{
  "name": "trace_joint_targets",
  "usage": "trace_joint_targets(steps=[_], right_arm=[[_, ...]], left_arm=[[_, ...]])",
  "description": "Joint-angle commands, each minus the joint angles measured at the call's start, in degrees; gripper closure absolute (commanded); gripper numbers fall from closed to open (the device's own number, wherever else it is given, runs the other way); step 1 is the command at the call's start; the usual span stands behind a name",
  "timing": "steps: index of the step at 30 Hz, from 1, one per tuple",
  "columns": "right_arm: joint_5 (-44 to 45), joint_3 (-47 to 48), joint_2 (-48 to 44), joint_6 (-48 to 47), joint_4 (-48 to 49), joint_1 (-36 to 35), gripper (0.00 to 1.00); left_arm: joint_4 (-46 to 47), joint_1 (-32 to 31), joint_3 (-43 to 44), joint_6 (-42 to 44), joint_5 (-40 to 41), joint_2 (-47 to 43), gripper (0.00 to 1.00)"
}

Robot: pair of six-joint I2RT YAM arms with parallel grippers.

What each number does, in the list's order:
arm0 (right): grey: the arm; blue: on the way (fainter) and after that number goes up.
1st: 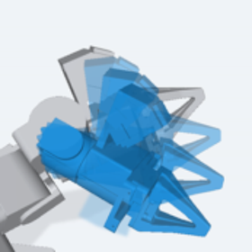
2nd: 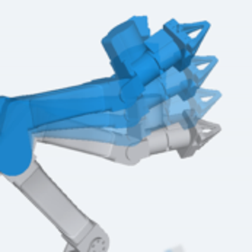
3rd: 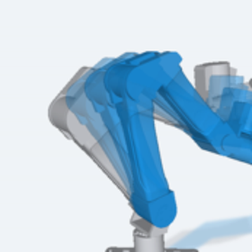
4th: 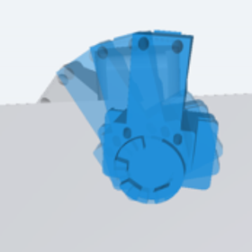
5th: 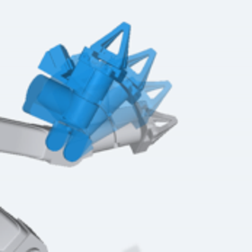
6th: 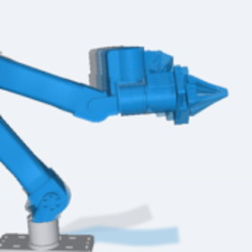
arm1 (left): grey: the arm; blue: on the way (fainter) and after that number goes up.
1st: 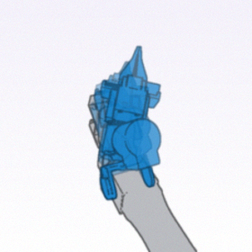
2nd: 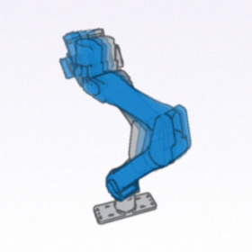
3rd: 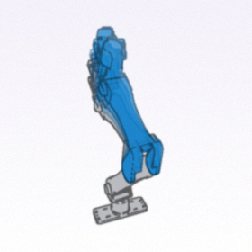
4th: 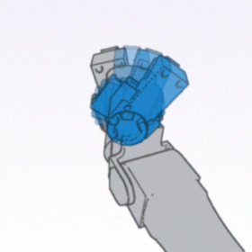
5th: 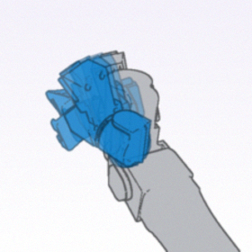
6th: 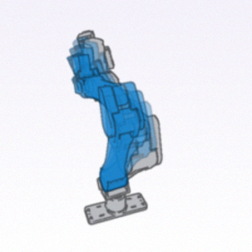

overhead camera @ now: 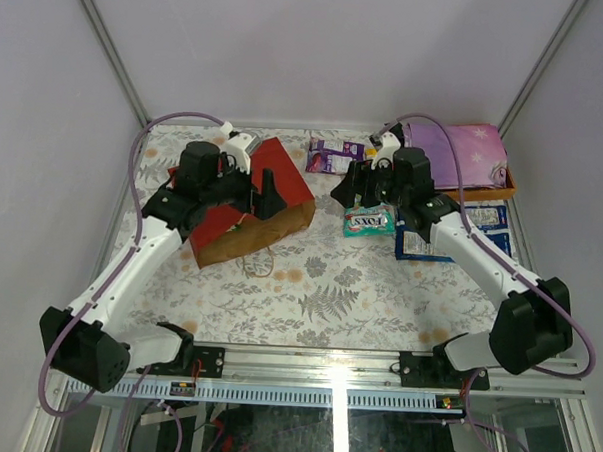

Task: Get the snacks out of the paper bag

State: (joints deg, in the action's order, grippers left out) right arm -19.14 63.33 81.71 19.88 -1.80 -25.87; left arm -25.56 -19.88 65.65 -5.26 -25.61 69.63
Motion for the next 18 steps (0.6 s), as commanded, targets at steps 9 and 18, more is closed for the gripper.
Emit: trace_joint_targets(steps=[9, 18], right_arm=[[2.4, -2.2, -7.3, -0.1, 1.0, 0.0, 0.23], [2.5, -4.0, -8.4, 0.2, 1.1, 0.0, 0.23]], left_arm=[[19.1, -0.3, -8.2, -10.2, -2.3, -11.6, 0.00], [12.0, -0.3, -5.6, -4.4, 7.3, -9.3, 0.04]])
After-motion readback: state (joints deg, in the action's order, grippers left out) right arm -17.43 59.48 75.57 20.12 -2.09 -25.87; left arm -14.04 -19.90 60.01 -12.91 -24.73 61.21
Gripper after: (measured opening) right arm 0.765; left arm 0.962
